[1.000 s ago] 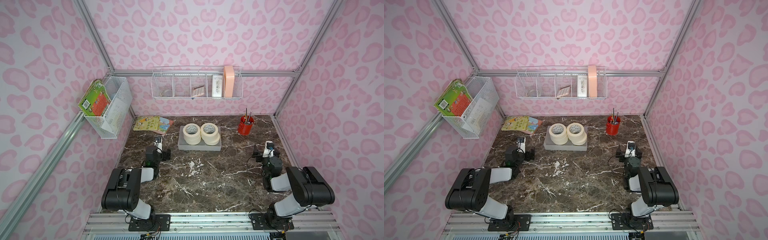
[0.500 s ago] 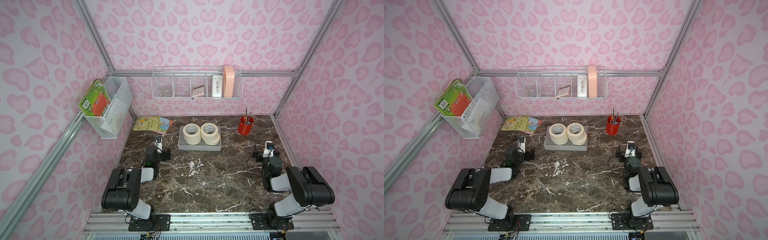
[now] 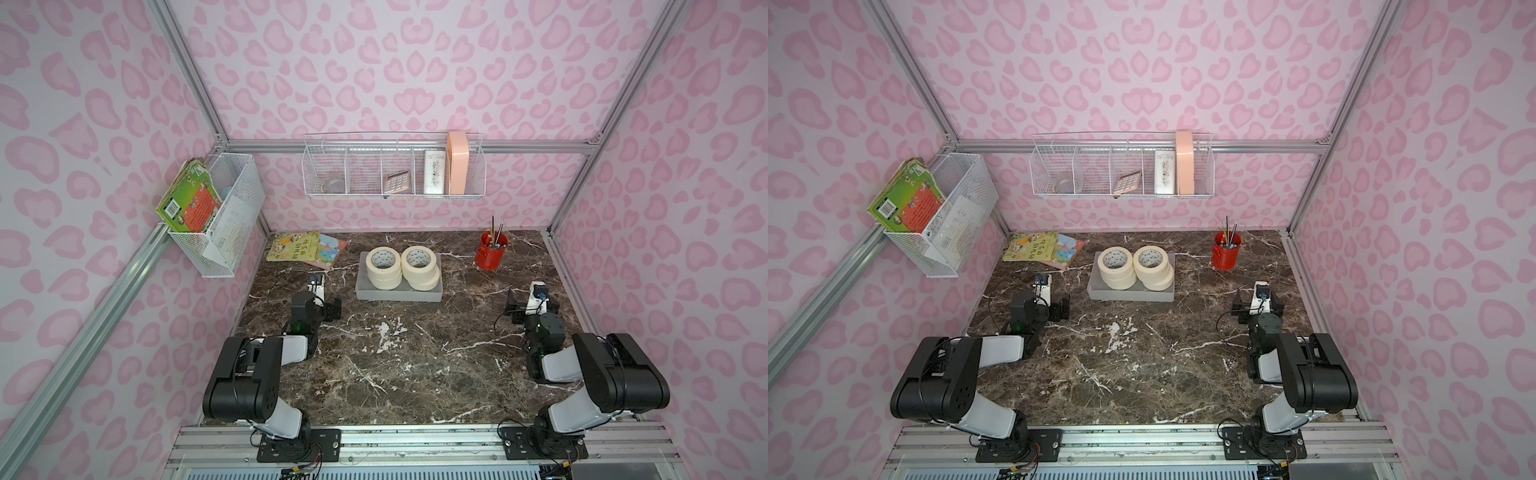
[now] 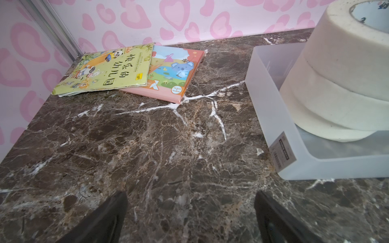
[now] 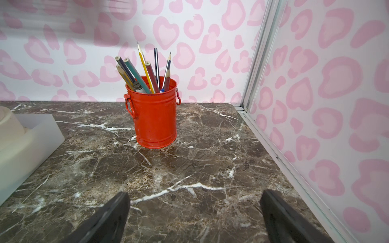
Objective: Take out the art tape in the storage box
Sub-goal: Pick up the art tape from the storage box.
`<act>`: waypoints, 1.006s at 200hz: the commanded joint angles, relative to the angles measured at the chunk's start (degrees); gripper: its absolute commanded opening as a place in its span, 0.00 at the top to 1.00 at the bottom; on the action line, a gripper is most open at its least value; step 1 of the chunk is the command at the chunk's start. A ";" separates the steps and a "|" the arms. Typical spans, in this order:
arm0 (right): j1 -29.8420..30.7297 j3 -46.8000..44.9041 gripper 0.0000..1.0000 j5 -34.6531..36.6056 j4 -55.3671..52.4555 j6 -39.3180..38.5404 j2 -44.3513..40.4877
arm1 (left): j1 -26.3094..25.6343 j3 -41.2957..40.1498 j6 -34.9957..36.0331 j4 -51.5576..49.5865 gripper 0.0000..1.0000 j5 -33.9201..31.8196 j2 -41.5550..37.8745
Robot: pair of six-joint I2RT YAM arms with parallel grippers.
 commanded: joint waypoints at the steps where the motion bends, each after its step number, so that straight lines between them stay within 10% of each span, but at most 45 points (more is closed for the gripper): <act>1: -0.39 0.55 0.01 -2.42 -0.54 0.74 -0.34 | 0.09 0.23 -0.17 -0.14 0.01 0.44 -0.19; 54: 2.38 4.69 0.00 1.62 -12.10 -1.38 -6.48 | 0.18 0.96 1.54 0.66 0.02 -0.19 -1.49; 118: 13.35 28.17 0.00 12.30 -54.65 -3.07 -17.64 | -10.17 31.76 2.37 -49.50 0.02 -12.44 -12.49; 159: 18.22 47.72 0.00 8.74 -80.96 1.38 -12.17 | -15.53 58.88 -1.03 -76.21 0.08 -5.31 -3.56; 201: 20.97 57.24 0.03 4.22 -93.66 3.48 -8.54 | -16.82 65.67 -4.14 -80.52 0.24 2.74 6.36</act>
